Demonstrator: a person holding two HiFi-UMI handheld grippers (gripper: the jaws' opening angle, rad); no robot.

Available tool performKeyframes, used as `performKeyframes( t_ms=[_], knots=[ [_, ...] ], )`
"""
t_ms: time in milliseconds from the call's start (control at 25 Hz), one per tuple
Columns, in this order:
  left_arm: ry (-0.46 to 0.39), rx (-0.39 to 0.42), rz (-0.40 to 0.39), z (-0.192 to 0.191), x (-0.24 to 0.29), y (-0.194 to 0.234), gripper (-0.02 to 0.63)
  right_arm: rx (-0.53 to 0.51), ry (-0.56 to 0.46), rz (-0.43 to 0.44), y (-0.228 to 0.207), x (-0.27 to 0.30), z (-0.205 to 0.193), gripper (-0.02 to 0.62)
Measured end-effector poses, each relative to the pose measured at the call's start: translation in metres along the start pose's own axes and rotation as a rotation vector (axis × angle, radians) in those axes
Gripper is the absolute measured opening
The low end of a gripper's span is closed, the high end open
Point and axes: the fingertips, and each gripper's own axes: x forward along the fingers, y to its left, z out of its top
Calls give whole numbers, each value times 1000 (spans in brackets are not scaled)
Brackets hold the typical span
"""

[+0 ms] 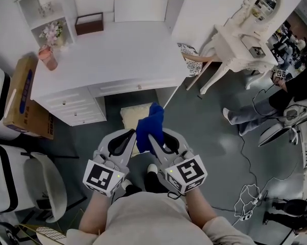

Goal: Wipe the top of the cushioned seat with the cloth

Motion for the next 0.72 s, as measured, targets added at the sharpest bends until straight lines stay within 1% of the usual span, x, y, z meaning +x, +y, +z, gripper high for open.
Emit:
performKeyframes(
  t_ms=[280,720],
  knots=[
    [0,12,-7,8,-5,-5,0,-2,-39,-3,7,-3,13,74],
    [-22,15,-7,17,-15,-6,0,-22,-75,-11,18,-7,29,74]
  ],
)
